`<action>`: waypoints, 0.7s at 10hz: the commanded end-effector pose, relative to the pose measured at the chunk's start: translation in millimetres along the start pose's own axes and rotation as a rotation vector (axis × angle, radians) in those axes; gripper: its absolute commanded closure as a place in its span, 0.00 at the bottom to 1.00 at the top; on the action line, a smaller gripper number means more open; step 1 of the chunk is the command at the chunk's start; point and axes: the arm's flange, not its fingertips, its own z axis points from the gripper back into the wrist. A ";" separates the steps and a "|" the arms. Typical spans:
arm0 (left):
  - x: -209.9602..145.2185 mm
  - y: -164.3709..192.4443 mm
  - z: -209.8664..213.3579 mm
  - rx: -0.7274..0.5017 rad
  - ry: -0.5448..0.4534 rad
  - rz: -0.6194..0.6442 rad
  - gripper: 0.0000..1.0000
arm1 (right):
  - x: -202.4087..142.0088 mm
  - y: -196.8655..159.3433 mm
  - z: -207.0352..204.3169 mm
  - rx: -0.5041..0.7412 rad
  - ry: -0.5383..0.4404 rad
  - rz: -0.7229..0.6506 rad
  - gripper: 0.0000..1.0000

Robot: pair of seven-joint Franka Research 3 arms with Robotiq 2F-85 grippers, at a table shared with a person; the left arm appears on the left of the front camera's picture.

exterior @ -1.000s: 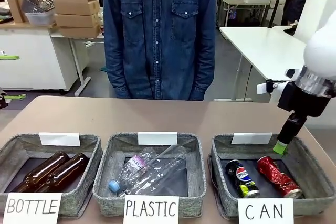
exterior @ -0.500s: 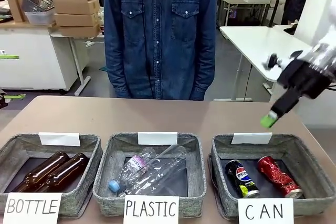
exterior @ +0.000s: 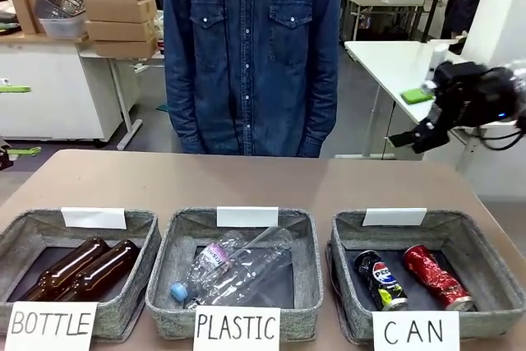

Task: Sort the can waste into the basket.
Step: Pick up the can waste from the table and place it in the right Fabric basket.

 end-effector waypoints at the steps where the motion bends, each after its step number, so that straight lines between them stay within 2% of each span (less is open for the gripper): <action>1: -2.7 -0.5 0.2 0.006 -0.002 -0.009 0.00 | 27.9 -11.6 -21.4 0.122 -0.625 -0.476 0.00; 2: -2.7 -0.5 0.2 0.006 -0.002 -0.009 0.00 | 0.0 0.0 0.0 0.000 0.000 0.000 0.00; 7: -2.7 -0.5 0.2 0.006 -0.002 -0.009 0.00 | 0.0 0.0 0.0 0.000 0.000 0.000 0.00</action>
